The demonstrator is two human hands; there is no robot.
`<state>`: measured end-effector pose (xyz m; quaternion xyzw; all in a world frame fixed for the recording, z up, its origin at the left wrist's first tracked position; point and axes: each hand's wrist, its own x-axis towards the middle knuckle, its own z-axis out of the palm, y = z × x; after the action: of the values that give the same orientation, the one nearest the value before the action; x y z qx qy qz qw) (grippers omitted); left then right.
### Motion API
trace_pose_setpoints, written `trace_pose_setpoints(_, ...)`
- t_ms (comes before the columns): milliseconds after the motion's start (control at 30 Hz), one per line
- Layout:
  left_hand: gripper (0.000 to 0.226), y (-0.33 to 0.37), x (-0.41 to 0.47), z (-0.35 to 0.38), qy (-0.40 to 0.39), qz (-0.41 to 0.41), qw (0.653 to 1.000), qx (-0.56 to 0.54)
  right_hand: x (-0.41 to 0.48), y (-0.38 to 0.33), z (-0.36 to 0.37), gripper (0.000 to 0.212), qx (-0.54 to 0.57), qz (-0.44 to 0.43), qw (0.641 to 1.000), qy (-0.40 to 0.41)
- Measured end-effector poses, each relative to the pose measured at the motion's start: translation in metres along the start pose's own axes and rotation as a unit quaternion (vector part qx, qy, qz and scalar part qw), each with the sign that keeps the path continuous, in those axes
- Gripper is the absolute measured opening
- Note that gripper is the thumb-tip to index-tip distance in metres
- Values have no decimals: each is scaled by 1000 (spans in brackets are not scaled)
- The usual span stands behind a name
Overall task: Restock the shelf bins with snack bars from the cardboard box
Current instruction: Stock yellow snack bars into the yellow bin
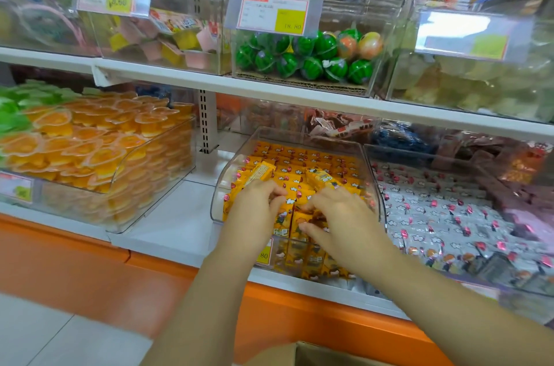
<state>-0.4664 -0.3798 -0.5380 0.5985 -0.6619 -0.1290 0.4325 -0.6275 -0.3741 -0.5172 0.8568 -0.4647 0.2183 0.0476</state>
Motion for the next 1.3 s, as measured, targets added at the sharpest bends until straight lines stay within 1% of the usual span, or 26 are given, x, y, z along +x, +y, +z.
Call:
trace_pose_setpoints(133, 16, 1, -6, -1, -24, 7, 998, 64, -18, -1, 10, 21, -38, -26, 999, 25)
trace_pose_setpoints(200, 17, 1, -10, -3, -33, 6, 997, 69, -21, 0, 8, 24, -35, -30, 999, 10)
trace_pose_setpoints(300, 21, 0, -18, -11, -19, -2, 999, 49, -11, 7, -7, 38, 16, 20, 1000, 1)
trace_pose_setpoints(367, 23, 0, -19, -22, 37, -13, 998, 54, 1, 15, -17, 41, 19, 62, 998, 26)
trace_pose_setpoints(433, 25, -4, -17, -34, 106, -28, 991, 80, 14, 20, -23, 47, -32, 103, 994, 19)
trace_pose_setpoints(467, 27, -8, -16, -39, 121, -38, 986, 108, 19, 22, -24, 50, -78, 119, 990, -2)
trace_pose_setpoints(533, 34, -15, -15, -41, 107, -50, 974, 195, 27, 24, -21, 54, -165, 140, 975, -55)
trace_pose_setpoints(567, 37, -17, -16, -39, 99, -44, 967, 229, 30, 24, -19, 54, -193, 143, 968, -68)
trace_pose_setpoints(633, 39, -17, -16, -34, 101, -19, 960, 260, 33, 24, -16, 47, -208, 136, 967, -58)
trace_pose_setpoints(700, 41, -17, -16, -31, 100, -14, 953, 286, 32, 22, -15, 41, -178, 129, 975, -20)
trace_pose_setpoints(800, 48, -20, -13, -29, 82, -31, 942, 323, 28, 14, -18, 39, -44, 123, 989, 62)
trace_pose_setpoints(867, 51, -20, -12, -27, 79, -34, 938, 336, 26, 7, -23, 38, 41, 122, 988, 85)
trace_pose_setpoints(933, 50, -20, -11, -24, 83, -38, 940, 330, 25, 3, -26, 32, 103, 104, 985, 90)
trace_pose_setpoints(1000, 43, -22, -11, -25, 100, -43, 950, 291, 24, -1, -30, 24, 156, 91, 979, 94)
trace_pose_setpoints(1067, 34, -23, -12, -30, 144, -47, 965, 212, 23, -4, -34, 17, 196, 85, 972, 98)
trace_pose_setpoints(1100, 31, -20, -12, -35, 167, -54, 972, 157, 22, -6, -36, 14, 215, 84, 968, 101)
trace_pose_setpoints(1167, 25, -16, -11, -46, 203, -86, 975, 6, 23, -10, -41, 9, 244, 85, 960, 110)
trace_pose_setpoints(1233, 19, -14, -11, -58, 225, -128, 955, -146, 24, -15, -43, 13, 254, 78, 957, 114)
trace_pose_setpoints(1300, 8, -17, -10, -66, 244, -172, 918, -263, 25, -21, -43, 17, 265, 64, 956, 107)
